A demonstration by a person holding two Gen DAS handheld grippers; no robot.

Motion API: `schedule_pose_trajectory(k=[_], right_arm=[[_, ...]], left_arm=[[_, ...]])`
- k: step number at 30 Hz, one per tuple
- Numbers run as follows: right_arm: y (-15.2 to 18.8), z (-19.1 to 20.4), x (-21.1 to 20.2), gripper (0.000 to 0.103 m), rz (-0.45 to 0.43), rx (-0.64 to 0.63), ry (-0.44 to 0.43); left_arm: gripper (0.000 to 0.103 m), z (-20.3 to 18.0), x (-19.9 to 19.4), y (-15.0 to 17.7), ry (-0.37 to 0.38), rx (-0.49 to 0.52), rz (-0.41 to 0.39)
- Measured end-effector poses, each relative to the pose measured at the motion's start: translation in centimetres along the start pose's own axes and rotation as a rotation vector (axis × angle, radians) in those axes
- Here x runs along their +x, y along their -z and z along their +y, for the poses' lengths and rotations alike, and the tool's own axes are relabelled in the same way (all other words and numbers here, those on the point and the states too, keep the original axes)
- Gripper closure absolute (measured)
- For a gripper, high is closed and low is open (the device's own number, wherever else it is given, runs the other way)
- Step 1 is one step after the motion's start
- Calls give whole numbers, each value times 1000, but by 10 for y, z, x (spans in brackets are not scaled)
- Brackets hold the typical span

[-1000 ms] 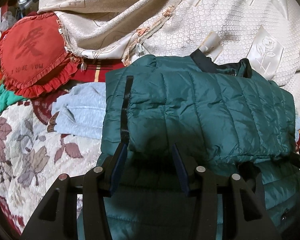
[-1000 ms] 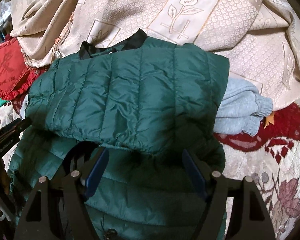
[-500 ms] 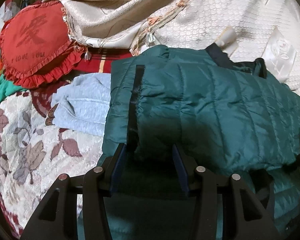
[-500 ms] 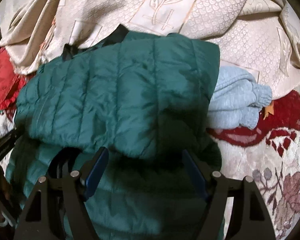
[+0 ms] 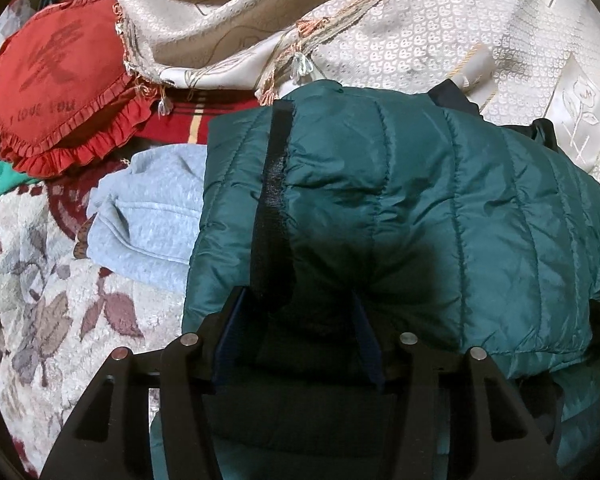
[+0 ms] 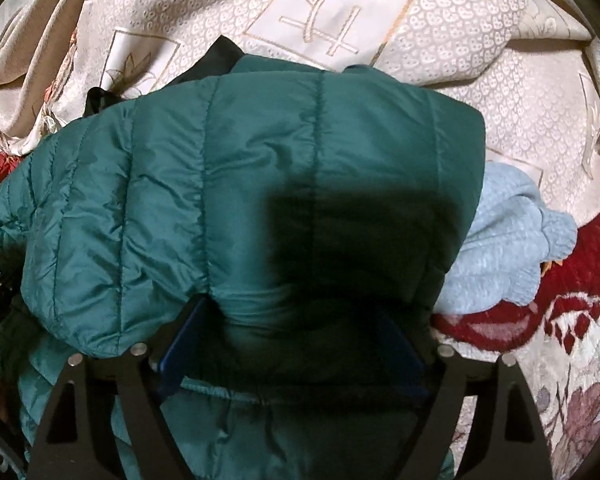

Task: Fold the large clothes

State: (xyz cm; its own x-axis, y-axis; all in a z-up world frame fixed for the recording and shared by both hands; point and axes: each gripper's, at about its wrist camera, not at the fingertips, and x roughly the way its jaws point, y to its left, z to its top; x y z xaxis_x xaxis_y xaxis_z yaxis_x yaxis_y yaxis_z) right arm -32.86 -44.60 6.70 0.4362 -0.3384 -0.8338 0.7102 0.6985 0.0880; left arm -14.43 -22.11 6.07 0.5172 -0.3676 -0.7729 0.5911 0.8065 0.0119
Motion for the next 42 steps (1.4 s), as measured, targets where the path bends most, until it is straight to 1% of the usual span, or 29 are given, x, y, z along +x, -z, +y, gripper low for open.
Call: schedule_pose_trajectory(k=[5, 10, 15, 17, 22, 26, 30, 34, 42], right_arm=[[6, 2, -16, 15, 0, -5, -5], [18, 4, -47, 15, -17, -28, -25], [36, 4, -82, 15, -28, -43, -30], [48, 4, -97, 15, -31, -62, -24], [69, 6, -124, 15, -52, -94, -20], [89, 10, -134, 15, -39, -95, -27], [111, 11, -141, 15, -22, -109, -22], [133, 12, -150, 15, -13, -118, -17], [161, 11, -163, 15, 4, -120, -19]], left_arm=[[69, 4, -13, 1, 15, -6, 11], [69, 15, -45, 10, 45, 14, -4], [69, 25, -78, 29, 79, 34, -2], [69, 28, -90, 39, 89, 51, 1], [69, 35, -113, 64, 97, 83, 19], [69, 42, -125, 82, 107, 77, 37], [69, 47, -132, 100, 109, 94, 62], [69, 55, -140, 112, 113, 93, 71], [69, 71, -149, 134, 106, 92, 99]])
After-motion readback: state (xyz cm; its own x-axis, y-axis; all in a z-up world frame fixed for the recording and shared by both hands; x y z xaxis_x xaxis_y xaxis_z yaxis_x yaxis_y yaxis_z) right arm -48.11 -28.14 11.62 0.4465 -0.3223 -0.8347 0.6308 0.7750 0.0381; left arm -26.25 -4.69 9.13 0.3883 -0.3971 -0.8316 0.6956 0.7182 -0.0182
